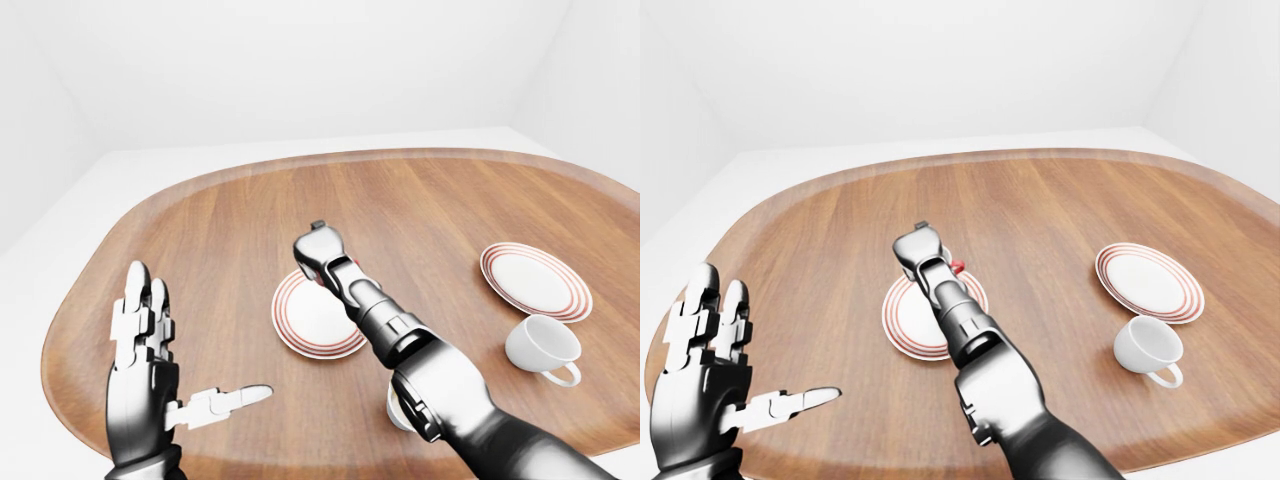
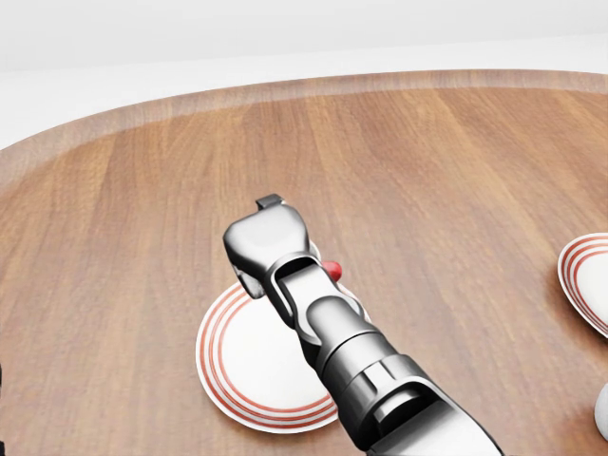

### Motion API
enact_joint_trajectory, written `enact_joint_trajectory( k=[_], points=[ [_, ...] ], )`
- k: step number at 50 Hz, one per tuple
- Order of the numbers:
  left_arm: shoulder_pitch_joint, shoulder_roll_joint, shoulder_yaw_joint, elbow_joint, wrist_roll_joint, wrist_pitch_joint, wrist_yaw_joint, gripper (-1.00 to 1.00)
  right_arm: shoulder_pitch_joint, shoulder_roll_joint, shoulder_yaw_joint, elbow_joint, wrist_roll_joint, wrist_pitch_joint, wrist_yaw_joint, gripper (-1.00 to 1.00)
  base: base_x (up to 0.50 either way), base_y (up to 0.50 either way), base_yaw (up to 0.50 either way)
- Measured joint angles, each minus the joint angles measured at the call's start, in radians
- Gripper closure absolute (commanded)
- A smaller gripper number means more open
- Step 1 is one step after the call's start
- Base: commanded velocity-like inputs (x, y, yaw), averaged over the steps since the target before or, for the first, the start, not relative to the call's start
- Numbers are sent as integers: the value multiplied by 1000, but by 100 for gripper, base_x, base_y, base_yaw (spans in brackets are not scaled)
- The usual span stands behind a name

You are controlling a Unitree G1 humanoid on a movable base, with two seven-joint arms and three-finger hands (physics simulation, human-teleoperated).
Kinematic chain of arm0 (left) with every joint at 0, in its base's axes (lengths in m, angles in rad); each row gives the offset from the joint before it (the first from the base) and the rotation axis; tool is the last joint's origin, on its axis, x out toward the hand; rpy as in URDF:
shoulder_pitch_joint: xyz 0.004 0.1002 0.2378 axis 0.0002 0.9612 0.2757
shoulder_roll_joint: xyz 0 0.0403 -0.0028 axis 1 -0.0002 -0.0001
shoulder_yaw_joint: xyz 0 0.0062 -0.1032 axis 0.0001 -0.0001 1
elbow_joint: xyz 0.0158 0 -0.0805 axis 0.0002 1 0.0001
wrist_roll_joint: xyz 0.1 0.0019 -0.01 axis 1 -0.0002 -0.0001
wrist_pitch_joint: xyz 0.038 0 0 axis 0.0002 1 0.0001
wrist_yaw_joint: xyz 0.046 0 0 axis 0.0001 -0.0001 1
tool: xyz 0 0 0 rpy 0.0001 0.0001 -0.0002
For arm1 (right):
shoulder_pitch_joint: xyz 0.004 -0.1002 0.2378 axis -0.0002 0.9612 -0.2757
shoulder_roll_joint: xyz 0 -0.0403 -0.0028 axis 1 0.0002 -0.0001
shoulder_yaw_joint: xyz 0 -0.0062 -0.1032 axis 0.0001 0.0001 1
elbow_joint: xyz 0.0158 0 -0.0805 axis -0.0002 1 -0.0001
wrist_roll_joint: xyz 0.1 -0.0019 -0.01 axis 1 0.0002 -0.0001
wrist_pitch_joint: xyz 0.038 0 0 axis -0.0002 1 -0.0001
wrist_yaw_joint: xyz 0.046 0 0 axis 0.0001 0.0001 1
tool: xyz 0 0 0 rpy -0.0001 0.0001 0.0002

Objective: Put the red mug on the left plate.

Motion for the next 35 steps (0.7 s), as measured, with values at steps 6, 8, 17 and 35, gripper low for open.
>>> enact_joint_trajectory(
  k=[6,8,17,35],
  points=[
    [-1,-21,27,18,-13,0,-27,-100,-21,44,-2,55,-6,-20,-29,100,0,0,0],
    [-3,-27,34,23,-16,0,-34,-100,-23,55,-4,68,0,-32,-35,100,0,0,0],
    [-5,-51,67,38,-33,0,-66,-100,-15,78,-18,116,33,-80,-50,100,0,0,0],
    [-11,-92,122,53,-54,0,-117,-100,33,64,-41,163,25,-62,-82,100,0,0,0]
  ],
)
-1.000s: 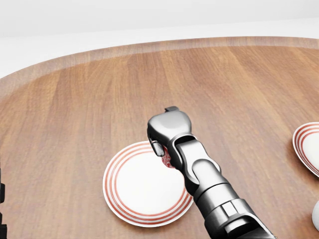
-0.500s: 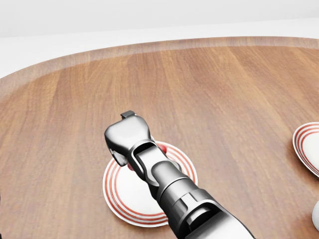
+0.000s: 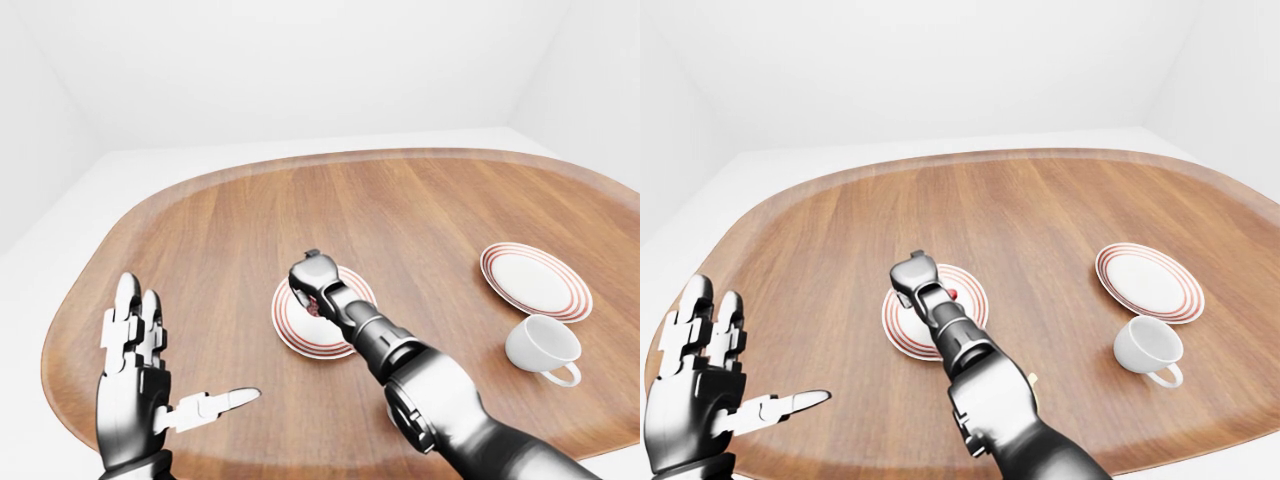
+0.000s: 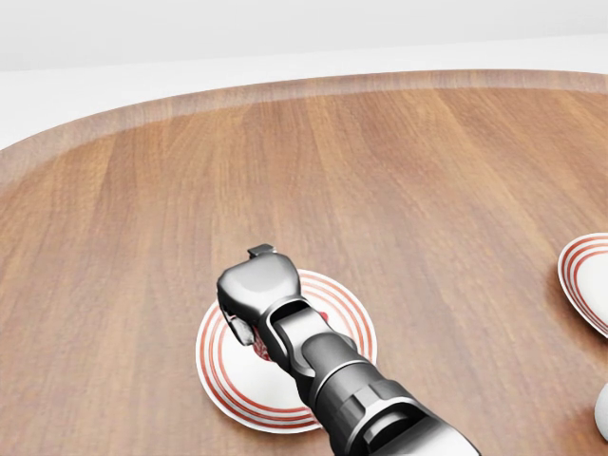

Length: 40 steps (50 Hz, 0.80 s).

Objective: Put the red mug on the left plate.

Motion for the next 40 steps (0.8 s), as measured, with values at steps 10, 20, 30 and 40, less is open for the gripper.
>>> enact_joint_trajectory(
  k=[10,20,30,40],
  points=[
    [-3,-17,21,5,-6,0,-19,-100,25,-4,-5,13,-45,28,-57,100,0,0,0],
    [-4,-30,36,6,-10,0,-33,-100,47,-4,-23,17,-67,17,-103,100,0,0,0],
    [-2,-41,48,5,-15,0,-44,-100,69,-8,-47,20,-37,-17,-91,100,0,0,0],
    [-3,-48,57,6,-18,0,-53,-100,80,-14,-54,22,-22,-20,-49,100,0,0,0]
  ],
)
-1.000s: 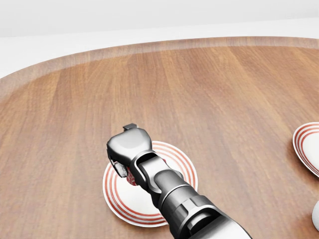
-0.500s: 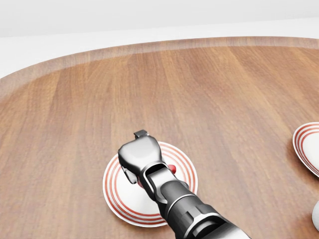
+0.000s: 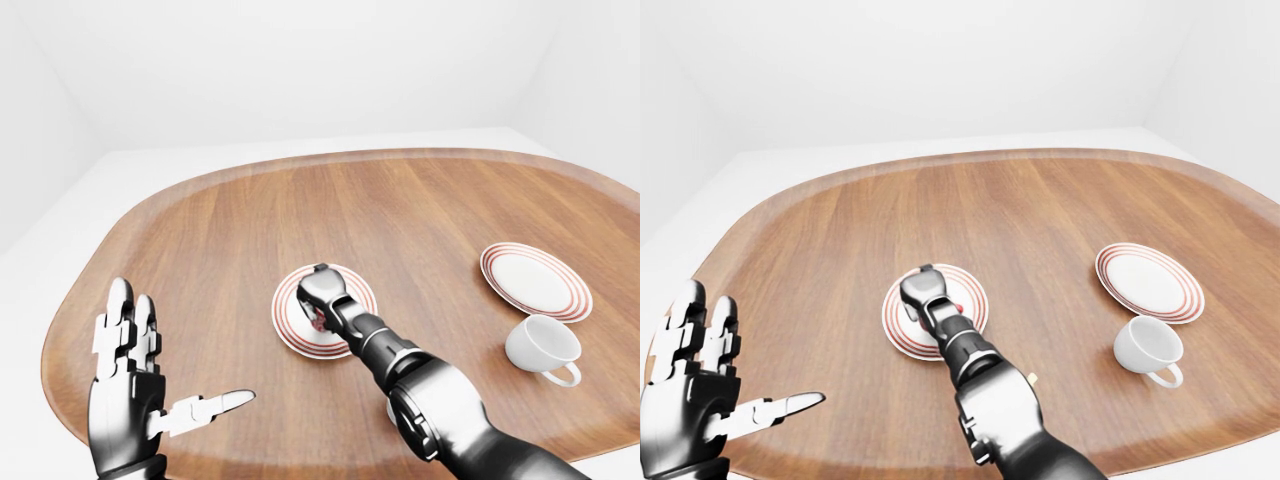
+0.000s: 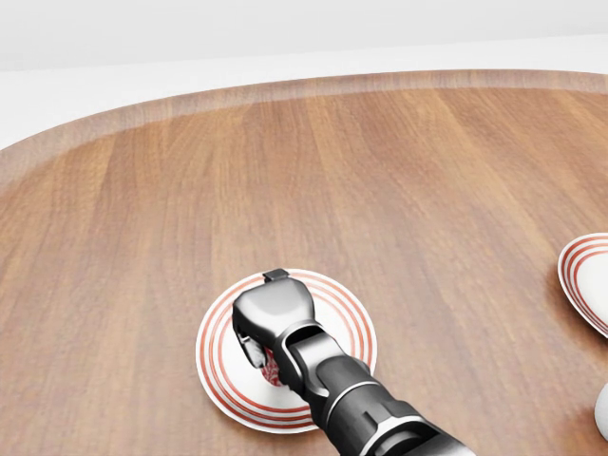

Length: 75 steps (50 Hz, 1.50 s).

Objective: Put the red mug on the left plate.

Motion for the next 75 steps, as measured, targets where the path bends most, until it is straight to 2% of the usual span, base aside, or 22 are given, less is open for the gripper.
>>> enact_joint_trajectory(
  k=[13,23,41,75],
  points=[
    [-5,-5,8,3,-2,0,-7,-100,-3,0,16,3,-45,38,7,100,0,0,0],
    [-8,-6,10,2,-2,0,-9,-100,-12,3,20,5,-79,60,-33,100,0,0,0],
    [-9,-4,6,1,2,0,-5,-100,-24,0,10,3,-76,54,-64,100,0,0,0],
    [-8,-11,21,11,-9,0,-15,-100,2,1,-3,4,-78,62,-48,100,0,0,0]
  ],
)
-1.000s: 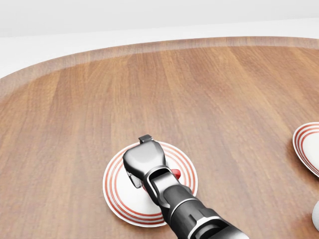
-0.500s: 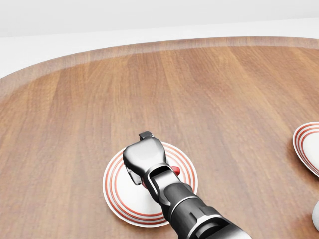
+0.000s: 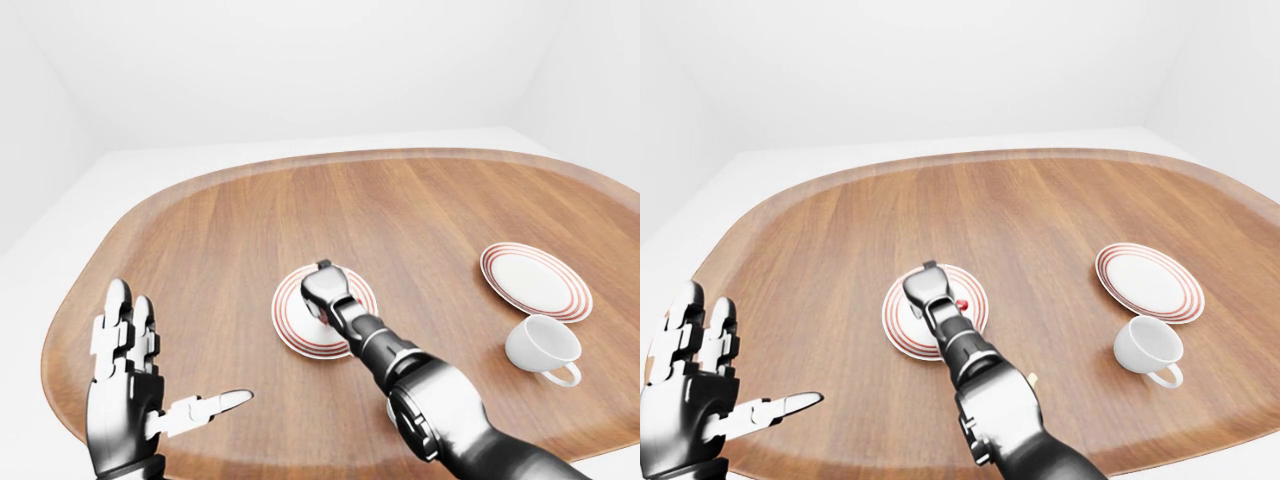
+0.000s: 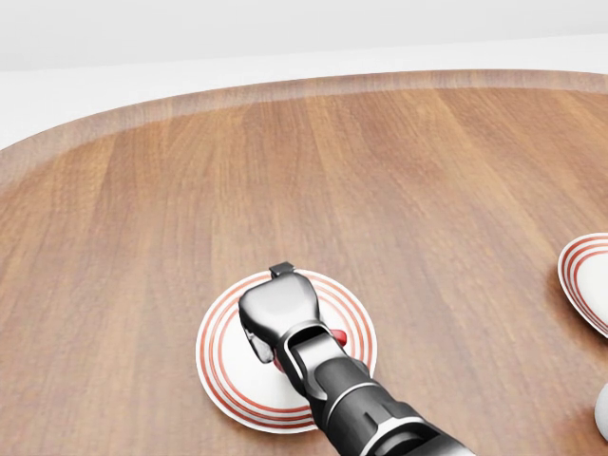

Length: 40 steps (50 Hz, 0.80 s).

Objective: Put the red mug on the left plate.

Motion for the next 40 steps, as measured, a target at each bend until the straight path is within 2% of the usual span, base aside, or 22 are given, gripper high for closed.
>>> enact_joint_trajectory(
  k=[13,14,15,40],
  points=[
    [0,-6,6,-1,-2,0,-7,-100,4,3,-2,1,0,-4,-6,100,0,0,0],
    [1,-6,7,-1,-2,0,-7,-100,4,4,-2,1,0,-4,-8,40,0,0,0],
    [1,-7,7,-1,-2,0,-7,-100,4,4,-2,1,-1,-4,-9,-100,0,0,0],
    [-5,-5,5,-3,3,0,-6,-100,3,5,4,-1,3,20,-17,-100,0,0,0]
  ],
)
